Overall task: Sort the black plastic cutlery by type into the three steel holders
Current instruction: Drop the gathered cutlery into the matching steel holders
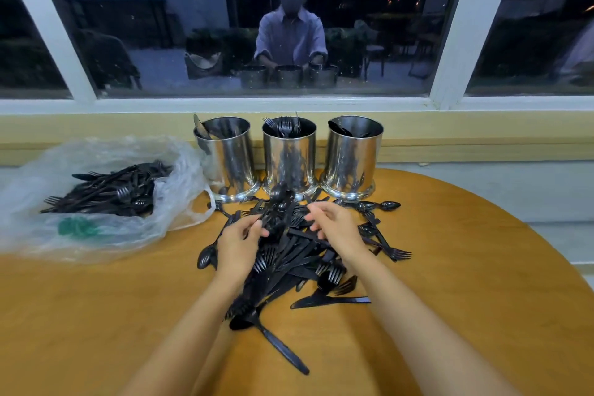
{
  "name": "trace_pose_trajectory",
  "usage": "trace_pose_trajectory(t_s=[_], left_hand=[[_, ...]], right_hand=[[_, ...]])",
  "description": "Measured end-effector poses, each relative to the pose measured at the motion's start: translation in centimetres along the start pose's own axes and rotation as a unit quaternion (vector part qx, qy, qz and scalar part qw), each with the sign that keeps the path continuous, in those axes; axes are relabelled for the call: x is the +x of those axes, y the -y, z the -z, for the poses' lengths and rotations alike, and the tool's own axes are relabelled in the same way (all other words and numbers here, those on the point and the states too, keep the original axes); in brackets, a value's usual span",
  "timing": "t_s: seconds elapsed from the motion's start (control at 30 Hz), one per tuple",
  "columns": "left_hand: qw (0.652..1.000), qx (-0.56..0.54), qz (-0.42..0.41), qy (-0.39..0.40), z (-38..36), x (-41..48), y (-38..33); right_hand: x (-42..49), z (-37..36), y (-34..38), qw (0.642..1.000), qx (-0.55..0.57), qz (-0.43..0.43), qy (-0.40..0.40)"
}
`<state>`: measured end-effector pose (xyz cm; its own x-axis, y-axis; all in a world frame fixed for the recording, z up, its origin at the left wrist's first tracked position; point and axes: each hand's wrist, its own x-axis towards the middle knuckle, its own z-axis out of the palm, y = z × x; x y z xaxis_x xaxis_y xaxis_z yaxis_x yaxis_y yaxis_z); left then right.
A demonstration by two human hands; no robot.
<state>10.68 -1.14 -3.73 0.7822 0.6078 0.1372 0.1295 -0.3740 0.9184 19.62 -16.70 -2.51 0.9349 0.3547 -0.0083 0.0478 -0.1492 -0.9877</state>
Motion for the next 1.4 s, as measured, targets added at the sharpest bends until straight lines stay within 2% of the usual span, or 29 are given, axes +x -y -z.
trace_pose_trajectory(t_s=[0.07,0.13,0.23,0.3,0.43,0.5,0.6,0.7,0.8,0.93,1.07,1.17,1.27,1.33,1.4], left_hand=[[1.0,-0.005,-0.017,0.017,-0.3,-0.6,-0.3],[0.996,0.049,-0.079,0.004,-0.5,-1.3,-0.6],[0.981,0.103,-0.162,-0.019,-0.6,-2.2,-0.7],[0.981,0.108,-0.163,-0.008,-0.7,-2.6,-0.6],[0.993,0.062,-0.096,0.043,-0.9,-3.1,-0.8],[0.994,-0.018,-0.031,0.104,-1.0,-3.6,-0.8],[0.966,-0.171,0.084,0.176,-0.7,-4.7,-1.1],[0.952,-0.194,0.102,0.213,-0.3,-5.5,-1.4],[0.953,-0.168,0.098,0.23,0.1,-6.2,-1.7],[0.945,-0.126,0.073,0.292,1.0,-7.2,-1.9],[0.903,-0.205,0.144,0.349,2.0,-7.1,-2.0],[0.87,-0.258,0.181,0.38,2.4,-7.2,-1.9],[0.876,-0.269,0.193,0.35,3.0,-6.7,-1.2],[0.889,-0.289,0.196,0.297,3.9,-5.6,-0.4],[0.888,-0.326,0.21,0.249,5.0,-4.5,0.4]], right_hand=[[-0.3,-0.6,1.6,0.995,0.085,-0.03,0.038],[-0.3,-1.1,2.6,0.99,0.123,-0.044,0.056],[-0.2,-1.5,2.8,0.994,0.087,-0.042,0.042],[-0.3,-1.6,2.6,0.997,0.065,-0.025,0.035],[-0.9,-1.5,2.2,0.998,0.04,0.025,0.047],[-1.3,-1.4,2.0,0.997,0.028,0.043,0.051],[-1.8,-1.0,1.9,0.998,0.021,0.061,0.023],[-2.3,-0.8,1.8,0.998,0.015,0.063,0.016],[-3.1,-1.0,1.9,0.997,0.018,0.046,0.056],[-4.0,-1.1,2.0,0.994,-0.043,0.074,0.069],[-5.3,-2.1,3.5,0.983,-0.037,0.103,0.145],[-6.0,-3.6,4.4,0.971,-0.085,0.133,0.182],[-5.2,-4.7,4.5,0.969,-0.105,0.135,0.181],[-4.0,-5.0,3.8,0.974,-0.106,0.141,0.142],[-2.7,-5.4,2.4,0.975,-0.155,0.13,0.094]])
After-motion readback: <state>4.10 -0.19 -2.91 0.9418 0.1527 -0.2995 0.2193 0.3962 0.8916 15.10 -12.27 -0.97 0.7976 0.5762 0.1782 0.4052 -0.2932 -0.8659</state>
